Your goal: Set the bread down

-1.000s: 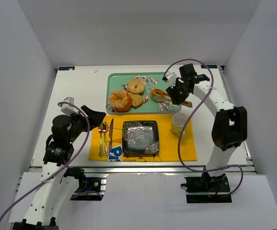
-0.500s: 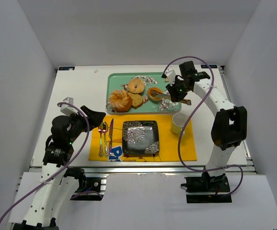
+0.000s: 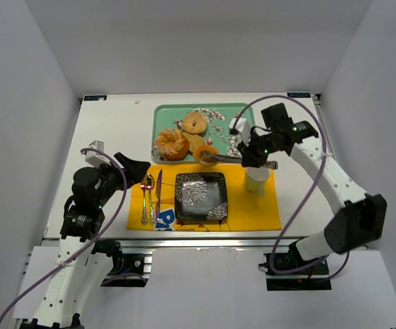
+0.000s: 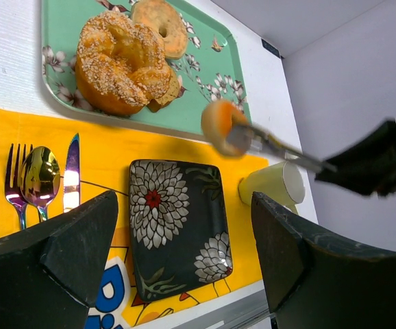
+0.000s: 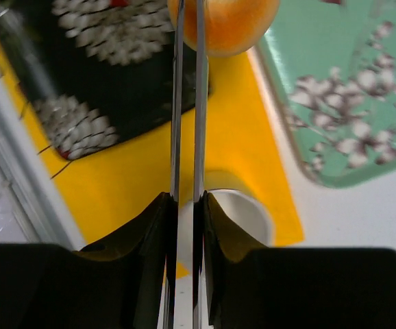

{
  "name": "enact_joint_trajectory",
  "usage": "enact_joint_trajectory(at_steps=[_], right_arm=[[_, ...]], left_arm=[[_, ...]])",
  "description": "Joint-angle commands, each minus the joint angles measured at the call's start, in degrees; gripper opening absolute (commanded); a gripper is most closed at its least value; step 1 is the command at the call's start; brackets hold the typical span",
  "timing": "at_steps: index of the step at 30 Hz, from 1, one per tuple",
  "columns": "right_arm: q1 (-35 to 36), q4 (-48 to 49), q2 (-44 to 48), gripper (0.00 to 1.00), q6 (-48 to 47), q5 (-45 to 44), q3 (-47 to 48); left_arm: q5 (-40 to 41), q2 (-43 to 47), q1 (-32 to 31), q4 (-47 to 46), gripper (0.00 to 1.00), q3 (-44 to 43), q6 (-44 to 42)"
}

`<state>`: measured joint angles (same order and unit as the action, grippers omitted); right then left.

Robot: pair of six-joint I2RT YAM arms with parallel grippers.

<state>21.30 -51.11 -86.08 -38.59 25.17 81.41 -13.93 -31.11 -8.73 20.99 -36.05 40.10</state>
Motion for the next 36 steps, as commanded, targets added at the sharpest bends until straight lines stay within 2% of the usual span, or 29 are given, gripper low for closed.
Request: enact_joint_trajectory(at_steps=[1,6,10,14,19,24,32,36], right_arm=[[5.7,-2.5,5.9,0.12,-4.5,2.4,-6.2],[9.8,-1.3,8.2,0.14,-4.8,-0.7,-11.6],[11.4,-1.4,7.6,0.19,-6.2,-2.6,-11.7],[12.8,-2.3,5.8,0.35,-7.3,-3.0,-10.7],[13.2,-3.0,5.7,0.49,-8.1,-2.3,-9.6],[13.1,-1.7,6.6,0.50,-6.5,-2.1,-8.4],[8.0,-1.4,4.4,0.50,-3.4,1.8,-1.1],[5.1,3.6,2.8,0.47,1.7,1.9,0.4]], left_arm=[[0.5,0.1,0.3,-0.1,0.88,-0.9,0.2],[0.0,-0.9,0.4,-0.7,0.88,-1.3,-0.3],[0.0,-0.9,0.3,-0.6,0.88,-1.2,-0.4],[0.4,0.1,0.3,-0.3,0.88,-0.9,-0.1],[1.4,1.2,0.2,1.3,0.88,-1.0,0.0],[1.5,1.7,0.3,1.8,0.87,-1.0,0.0],[1.3,0.9,0.3,1.3,0.88,-1.7,-0.4],[1.0,0.6,0.2,0.7,0.87,-1.5,-0.2]])
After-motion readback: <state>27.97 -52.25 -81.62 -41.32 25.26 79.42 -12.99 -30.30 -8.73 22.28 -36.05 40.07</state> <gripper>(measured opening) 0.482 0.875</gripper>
